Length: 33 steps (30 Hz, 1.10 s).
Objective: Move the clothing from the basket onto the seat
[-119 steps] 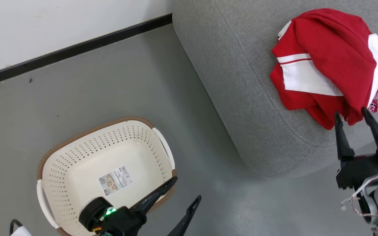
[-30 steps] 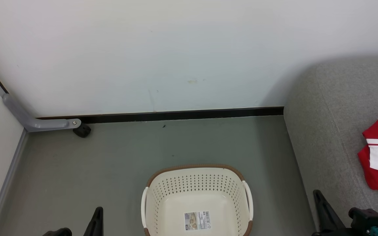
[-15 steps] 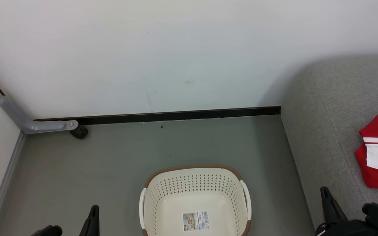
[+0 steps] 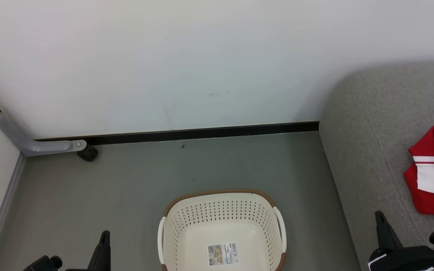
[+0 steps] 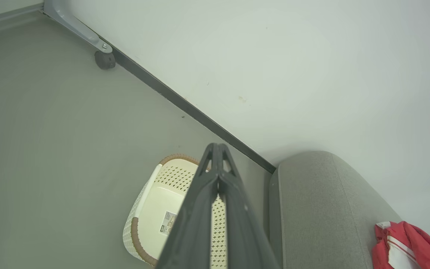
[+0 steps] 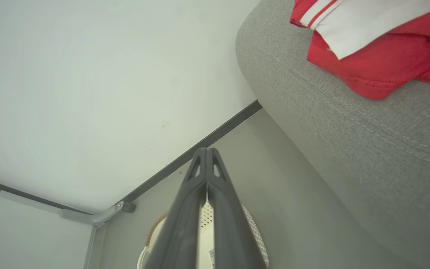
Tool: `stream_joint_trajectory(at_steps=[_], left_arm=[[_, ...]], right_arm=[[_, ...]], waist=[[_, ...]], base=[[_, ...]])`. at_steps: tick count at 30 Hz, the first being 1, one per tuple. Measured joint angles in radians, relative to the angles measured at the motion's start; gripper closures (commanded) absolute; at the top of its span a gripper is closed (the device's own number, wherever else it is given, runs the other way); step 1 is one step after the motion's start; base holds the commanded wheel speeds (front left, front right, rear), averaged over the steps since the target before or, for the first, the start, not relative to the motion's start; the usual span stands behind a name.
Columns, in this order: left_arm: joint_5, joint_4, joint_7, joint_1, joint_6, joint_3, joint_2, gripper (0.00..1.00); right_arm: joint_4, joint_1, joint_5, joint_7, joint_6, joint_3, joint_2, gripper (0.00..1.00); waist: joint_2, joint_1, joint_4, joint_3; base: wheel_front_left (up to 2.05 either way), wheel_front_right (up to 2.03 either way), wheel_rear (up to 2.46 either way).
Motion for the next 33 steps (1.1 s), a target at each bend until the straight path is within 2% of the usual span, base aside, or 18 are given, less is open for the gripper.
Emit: stream_joint_trajectory(at_steps=[33], left_arm=[[-0.310,0.012,0.114,-0.047,-0.070,0.148,-0.076,1.00]], right_arm=[[-0.007,-0.041,0.434,0.119,0.056,-0.132,0.039,1.00]], waist=[[0.0000,0.0000,-0.026,-0.002]], base=[[0.00,0.00,0.00]])
